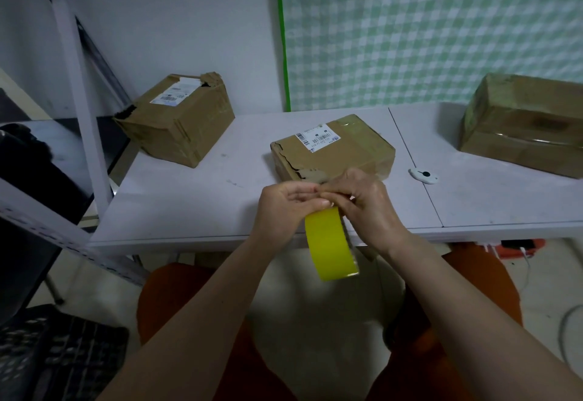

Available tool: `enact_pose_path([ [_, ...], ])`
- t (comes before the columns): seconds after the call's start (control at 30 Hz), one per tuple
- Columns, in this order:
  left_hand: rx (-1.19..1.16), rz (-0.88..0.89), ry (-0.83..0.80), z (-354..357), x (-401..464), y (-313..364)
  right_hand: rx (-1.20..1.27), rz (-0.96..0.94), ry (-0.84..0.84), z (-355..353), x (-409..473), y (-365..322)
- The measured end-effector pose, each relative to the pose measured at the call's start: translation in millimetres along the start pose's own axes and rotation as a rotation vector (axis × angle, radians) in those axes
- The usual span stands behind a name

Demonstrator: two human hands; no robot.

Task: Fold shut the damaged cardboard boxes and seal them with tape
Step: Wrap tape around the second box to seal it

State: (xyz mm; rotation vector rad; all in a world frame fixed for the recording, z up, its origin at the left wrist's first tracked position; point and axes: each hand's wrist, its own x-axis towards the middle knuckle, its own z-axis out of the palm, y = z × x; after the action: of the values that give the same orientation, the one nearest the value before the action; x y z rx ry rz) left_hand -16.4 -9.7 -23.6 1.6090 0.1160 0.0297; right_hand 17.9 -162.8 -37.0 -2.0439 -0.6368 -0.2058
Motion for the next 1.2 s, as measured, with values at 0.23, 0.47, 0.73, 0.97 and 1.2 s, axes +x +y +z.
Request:
enact_pose_path([
  [0.23, 0.135, 0.022, 0.161, 0, 0, -7, 0.308, 0.302, 0.175, 3, -9, -4],
  [0.47, 0.043, 0.004, 0.384, -5, 20, -3, 0.415, 0.339, 0.100, 2, -22, -19],
  [0.73, 0.034, -0.068, 0.309, -4, 35, 2, 0.294, 0.392, -0.059, 4, -27, -14],
  [0.97, 0.220, 0.094, 0.370, -6, 63, 7, 0.214, 0.376, 0.021, 3, -16, -13],
  [1.2, 0.339, 0.047, 0.432, -8, 93, -21, 0.109, 0.459, 0.011, 1, -9, -6],
])
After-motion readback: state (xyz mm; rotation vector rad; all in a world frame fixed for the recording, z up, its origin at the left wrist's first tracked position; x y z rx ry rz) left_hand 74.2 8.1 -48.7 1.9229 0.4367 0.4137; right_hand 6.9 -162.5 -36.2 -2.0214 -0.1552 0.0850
